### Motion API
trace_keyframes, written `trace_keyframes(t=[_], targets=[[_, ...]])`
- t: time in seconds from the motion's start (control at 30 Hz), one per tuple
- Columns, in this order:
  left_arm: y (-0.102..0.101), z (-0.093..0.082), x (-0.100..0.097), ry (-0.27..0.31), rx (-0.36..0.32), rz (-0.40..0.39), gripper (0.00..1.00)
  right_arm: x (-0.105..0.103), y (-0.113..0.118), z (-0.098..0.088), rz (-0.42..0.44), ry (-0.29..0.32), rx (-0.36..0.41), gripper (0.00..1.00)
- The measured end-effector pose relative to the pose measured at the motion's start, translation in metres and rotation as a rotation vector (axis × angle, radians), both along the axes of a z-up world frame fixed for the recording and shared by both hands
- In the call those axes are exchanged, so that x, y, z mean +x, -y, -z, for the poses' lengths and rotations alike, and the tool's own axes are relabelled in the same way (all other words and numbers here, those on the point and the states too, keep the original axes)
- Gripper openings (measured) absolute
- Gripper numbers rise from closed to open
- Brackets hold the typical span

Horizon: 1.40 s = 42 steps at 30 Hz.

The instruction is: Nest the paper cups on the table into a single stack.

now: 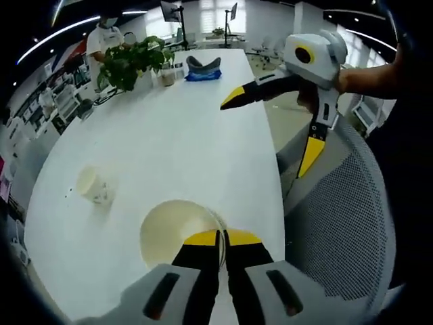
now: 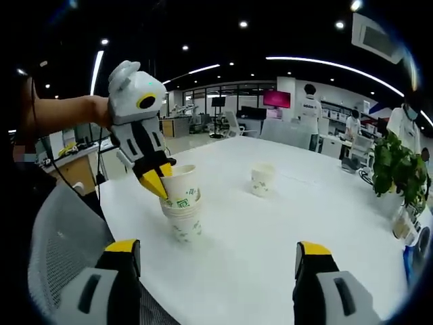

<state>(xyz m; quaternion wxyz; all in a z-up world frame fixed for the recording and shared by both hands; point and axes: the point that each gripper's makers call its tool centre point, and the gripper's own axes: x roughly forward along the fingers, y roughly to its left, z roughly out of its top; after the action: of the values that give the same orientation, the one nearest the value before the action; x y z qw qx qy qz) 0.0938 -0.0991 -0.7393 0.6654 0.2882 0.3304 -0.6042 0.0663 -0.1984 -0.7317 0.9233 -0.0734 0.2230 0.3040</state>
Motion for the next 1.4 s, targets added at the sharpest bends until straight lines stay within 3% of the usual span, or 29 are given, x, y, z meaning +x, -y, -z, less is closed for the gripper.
trace_keyframes(t=[0.27,0.47,0.67,1.03,1.4], targets=[[0.001,0.014,0.004,-0.103,-0.029,-0.034,0.03,0.001,0.001,0.000,0.007,0.001,0.004,0.96],[0.001,0.023,0.003,-0.129,-0.022,-0.022,0.04,0.001,0.003,0.001,0.012,0.001,0.001,0.96],[0.001,0.034,0.002,-0.134,-0.003,-0.006,0.05,0.000,0.007,0.003,0.023,-0.003,0.000,0.96],[0.002,0.038,-0.002,-0.133,0.005,0.009,0.05,-0.003,0.007,0.004,0.031,-0.010,-0.004,0.96],[-0.001,0.028,0.000,-0.102,-0.022,-0.019,0.12,0.000,0.008,0.004,0.017,-0.010,-0.015,0.96]])
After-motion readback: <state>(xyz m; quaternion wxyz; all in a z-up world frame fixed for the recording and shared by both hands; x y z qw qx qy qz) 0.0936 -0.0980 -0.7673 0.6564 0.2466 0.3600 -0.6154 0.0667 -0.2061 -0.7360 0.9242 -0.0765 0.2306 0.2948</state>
